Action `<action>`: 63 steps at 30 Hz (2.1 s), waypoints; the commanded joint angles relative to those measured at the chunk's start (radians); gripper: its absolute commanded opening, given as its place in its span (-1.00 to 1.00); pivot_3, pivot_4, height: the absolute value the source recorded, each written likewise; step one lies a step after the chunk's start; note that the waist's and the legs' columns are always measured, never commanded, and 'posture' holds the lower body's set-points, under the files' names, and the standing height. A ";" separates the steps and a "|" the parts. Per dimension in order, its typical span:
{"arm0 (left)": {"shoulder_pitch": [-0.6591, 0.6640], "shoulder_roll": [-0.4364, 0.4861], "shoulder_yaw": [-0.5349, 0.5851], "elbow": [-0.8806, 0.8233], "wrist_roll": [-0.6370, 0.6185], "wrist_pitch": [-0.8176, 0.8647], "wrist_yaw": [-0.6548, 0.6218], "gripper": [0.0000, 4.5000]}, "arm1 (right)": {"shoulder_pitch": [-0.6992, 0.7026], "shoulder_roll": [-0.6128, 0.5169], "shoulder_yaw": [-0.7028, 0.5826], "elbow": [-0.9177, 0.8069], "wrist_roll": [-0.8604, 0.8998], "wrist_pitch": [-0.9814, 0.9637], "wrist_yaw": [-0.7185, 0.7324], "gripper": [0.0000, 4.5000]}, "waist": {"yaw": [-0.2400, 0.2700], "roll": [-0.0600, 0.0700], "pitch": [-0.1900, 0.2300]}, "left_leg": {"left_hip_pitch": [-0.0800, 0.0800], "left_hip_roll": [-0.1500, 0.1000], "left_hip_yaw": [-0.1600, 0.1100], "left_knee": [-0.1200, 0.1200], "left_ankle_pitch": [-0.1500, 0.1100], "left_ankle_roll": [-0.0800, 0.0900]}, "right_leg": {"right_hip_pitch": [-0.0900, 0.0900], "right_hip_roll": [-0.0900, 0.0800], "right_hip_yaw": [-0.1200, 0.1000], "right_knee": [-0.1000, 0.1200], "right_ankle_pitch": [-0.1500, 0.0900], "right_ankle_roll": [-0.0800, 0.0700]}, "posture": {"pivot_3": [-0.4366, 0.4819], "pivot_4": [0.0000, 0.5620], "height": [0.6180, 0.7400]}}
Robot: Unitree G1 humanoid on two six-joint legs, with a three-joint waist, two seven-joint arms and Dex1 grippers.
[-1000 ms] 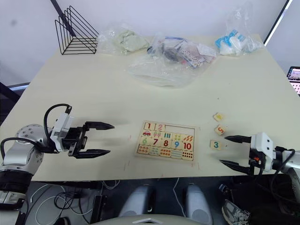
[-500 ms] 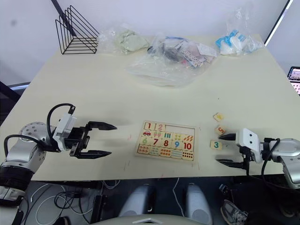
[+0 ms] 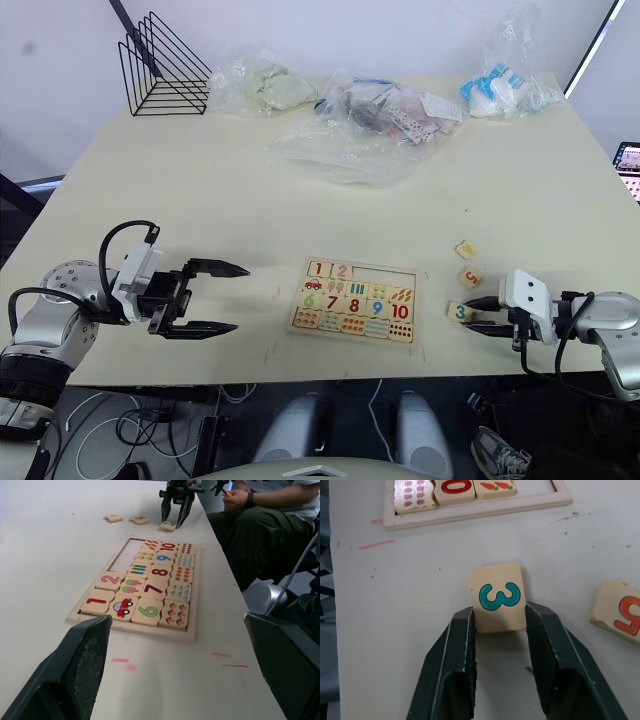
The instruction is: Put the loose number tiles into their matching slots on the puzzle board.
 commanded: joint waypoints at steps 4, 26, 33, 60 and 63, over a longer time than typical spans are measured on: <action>-0.001 0.007 0.020 -0.021 -0.013 -0.010 -0.032 1.00 | 0.001 -0.011 -0.007 -0.024 0.000 -0.007 -0.012 -0.62 | 0.000 0.000 0.000 | 0.000 0.000 0.000 0.000 0.000 0.000 | 0.000 0.000 0.000 0.000 0.000 0.000 | -0.05 -0.47 1.00; 0.063 -0.080 0.138 -0.097 0.045 0.034 -0.003 1.00 | -0.365 -0.085 0.208 -0.406 -0.005 0.713 -0.155 -0.62 | -0.002 0.001 0.001 | -0.003 0.001 -0.005 0.000 0.000 0.000 | -0.003 0.000 -0.001 0.000 0.000 0.000 | -0.05 -0.47 1.00; 0.102 -0.103 0.184 -0.136 0.064 0.051 0.030 1.00 | -0.618 -0.008 0.381 -0.431 -0.019 0.950 -0.189 -0.62 | -0.001 0.001 0.001 | -0.013 0.001 -0.008 0.002 0.000 0.000 | -0.013 -0.001 -0.002 0.001 0.000 0.000 | -0.05 -0.47 1.00; 0.253 -0.143 0.316 -0.233 0.087 0.072 0.144 1.00 | -1.009 0.288 0.725 -0.244 -0.036 1.267 -0.328 -0.62 | -0.027 0.002 0.001 | -0.016 0.000 -0.007 0.001 0.000 0.000 | -0.018 -0.002 -0.002 0.005 0.001 -0.001 | -0.05 -0.47 1.00; 0.254 -0.143 0.314 -0.228 0.090 0.068 0.140 1.00 | -1.017 0.300 0.739 -0.222 -0.037 1.261 -0.334 -0.62 | -0.027 0.002 0.001 | -0.016 0.000 -0.008 0.001 0.000 0.000 | -0.018 -0.002 -0.002 0.005 0.001 -0.001 | -0.05 -0.47 1.00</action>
